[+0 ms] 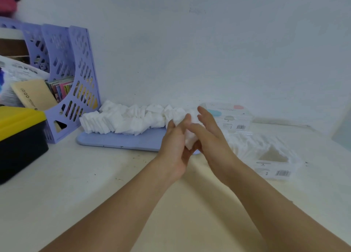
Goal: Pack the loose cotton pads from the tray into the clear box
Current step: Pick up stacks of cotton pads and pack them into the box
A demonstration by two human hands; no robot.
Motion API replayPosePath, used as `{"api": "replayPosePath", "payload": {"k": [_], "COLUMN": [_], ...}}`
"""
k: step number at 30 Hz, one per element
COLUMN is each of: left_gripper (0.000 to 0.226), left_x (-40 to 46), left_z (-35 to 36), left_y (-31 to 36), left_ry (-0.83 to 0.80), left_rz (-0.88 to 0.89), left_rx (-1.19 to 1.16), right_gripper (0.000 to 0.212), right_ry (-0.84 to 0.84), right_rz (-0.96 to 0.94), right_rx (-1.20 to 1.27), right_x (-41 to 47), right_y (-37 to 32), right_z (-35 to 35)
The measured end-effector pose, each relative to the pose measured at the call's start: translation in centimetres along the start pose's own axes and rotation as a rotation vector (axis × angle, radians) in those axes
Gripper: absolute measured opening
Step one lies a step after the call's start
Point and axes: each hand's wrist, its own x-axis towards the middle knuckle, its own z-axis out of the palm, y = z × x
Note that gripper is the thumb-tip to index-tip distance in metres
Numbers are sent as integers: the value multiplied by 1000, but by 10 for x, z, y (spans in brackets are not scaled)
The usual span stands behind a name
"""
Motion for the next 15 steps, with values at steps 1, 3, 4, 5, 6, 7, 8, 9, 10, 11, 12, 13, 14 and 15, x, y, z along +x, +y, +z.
{"api": "replayPosePath", "payload": {"k": [1, 3, 4, 5, 6, 7, 8, 9, 10, 11, 12, 13, 14, 15], "left_gripper": [33, 23, 25, 33, 41, 45, 47, 45, 44, 43, 43, 45, 47, 51], "left_x": [0, 0, -2, -4, -4, -3, -2, -2, -1, -2, -2, -3, -2, -1], "left_z": [1, 6, 7, 8, 7, 6, 5, 5, 5, 7, 7, 7, 5, 4], "left_y": [-3, -9, -9, -9, -9, -9, -11, -12, -14, -15, -16, -16, -17, -16], "left_ry": [-13, -14, -6, 7, 23, 45, 61, 75, 81, 77, 75, 75, 74, 85], "left_rz": [40, 105, 130, 135, 127, 125, 126, 129, 127, 111, 90, 70, 56, 39], "left_rx": [41, 113, 126, 124, 117, 122, 145, 164, 178, 170, 143, 103, 48, -4], "right_gripper": [56, 38, 31, 26, 22, 23, 29, 33, 32, 29, 30, 36, 49, 62], "right_ry": [27, 78, 85, 84, 75, 67, 71, 94, 124, 145, 151, 131, 93, 36], "right_rz": [13, -9, -22, -28, -23, -3, -1, -27, -90, -161, -214, -235, -230, -210], "right_rx": [34, 67, 67, 66, 59, 53, 24, -29, -96, -150, -205, -239, -270, -287], "right_x": [1, 4, 5, 5, 4, 2, 2, 1, 0, -2, -2, -4, -4, -3], "right_y": [1, 6, 9, 9, 9, 9, 8, 8, 8, 8, 10, 10, 13, 15], "right_z": [3, 6, 7, 9, 10, 10, 10, 10, 10, 10, 11, 11, 12, 12]}}
